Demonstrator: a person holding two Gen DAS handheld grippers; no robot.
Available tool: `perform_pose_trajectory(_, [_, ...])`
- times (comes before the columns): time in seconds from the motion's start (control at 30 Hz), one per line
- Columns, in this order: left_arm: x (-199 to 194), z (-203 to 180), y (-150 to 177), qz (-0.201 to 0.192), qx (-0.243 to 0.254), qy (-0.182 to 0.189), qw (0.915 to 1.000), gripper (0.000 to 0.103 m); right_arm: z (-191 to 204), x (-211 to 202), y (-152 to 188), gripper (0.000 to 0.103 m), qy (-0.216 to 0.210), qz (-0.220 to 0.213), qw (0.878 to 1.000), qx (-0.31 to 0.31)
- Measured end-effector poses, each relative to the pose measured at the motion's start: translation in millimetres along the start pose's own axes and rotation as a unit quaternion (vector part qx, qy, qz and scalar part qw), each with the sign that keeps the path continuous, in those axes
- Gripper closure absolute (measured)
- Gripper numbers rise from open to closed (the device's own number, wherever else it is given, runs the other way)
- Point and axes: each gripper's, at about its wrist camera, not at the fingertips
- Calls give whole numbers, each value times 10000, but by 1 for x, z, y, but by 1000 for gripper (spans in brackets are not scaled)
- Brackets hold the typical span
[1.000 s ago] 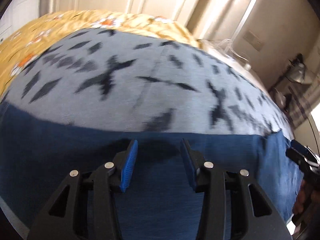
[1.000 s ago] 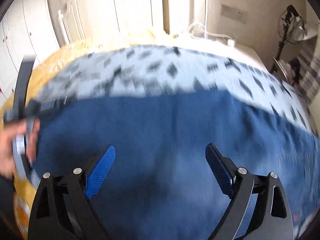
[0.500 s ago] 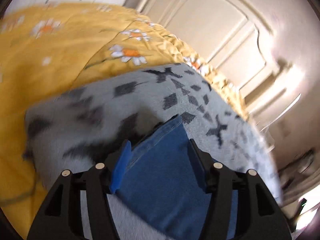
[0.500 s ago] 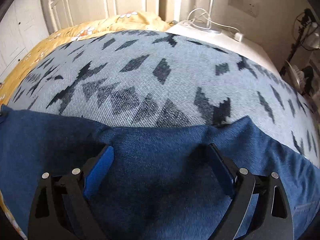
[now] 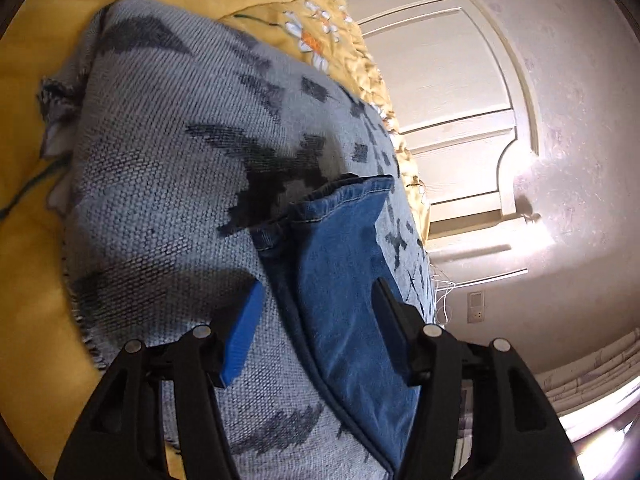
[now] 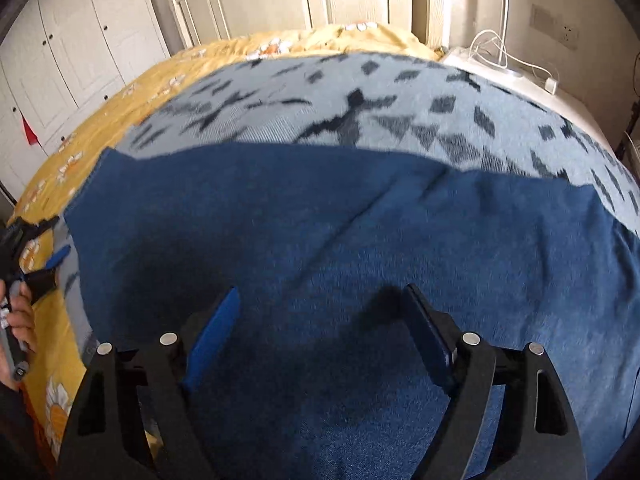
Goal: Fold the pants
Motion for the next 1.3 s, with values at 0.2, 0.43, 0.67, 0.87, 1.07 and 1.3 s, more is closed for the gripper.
perform_pose_trajectory(0.2, [3,16,0,27,-506,234,9984,51,1,4,8,20,92,-25,9998,-196])
perform_pose_trajectory(0.43, [13,14,-8,11,-449,320,9985,56,0,5,11,17,100,-48,9995,-308])
perform_pose_trajectory(0.67, [14,0,-9,-116,-5,342,9993,72,1,5,13,16,102,-88,9994,-320])
perform_pose_trajectory(0.87, [20,-5,-10,-56,238,96,9997,72,1,5,13,16,115,-100,9994,-310])
perform_pose_trajectory(1.07, [28,-15,-10,-25,568,-287,9980,80,2,5,13,15,126,-125,9994,-296])
perform_pose_trajectory(1.3, [16,-68,-2,-264,1486,-874,9847,92,2,6,13,15,113,-138,9994,-296])
Point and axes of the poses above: each gripper's, at about its wrist camera, not at the fingertips, and x roughly the way its jaws point, z to its left, y to its underside
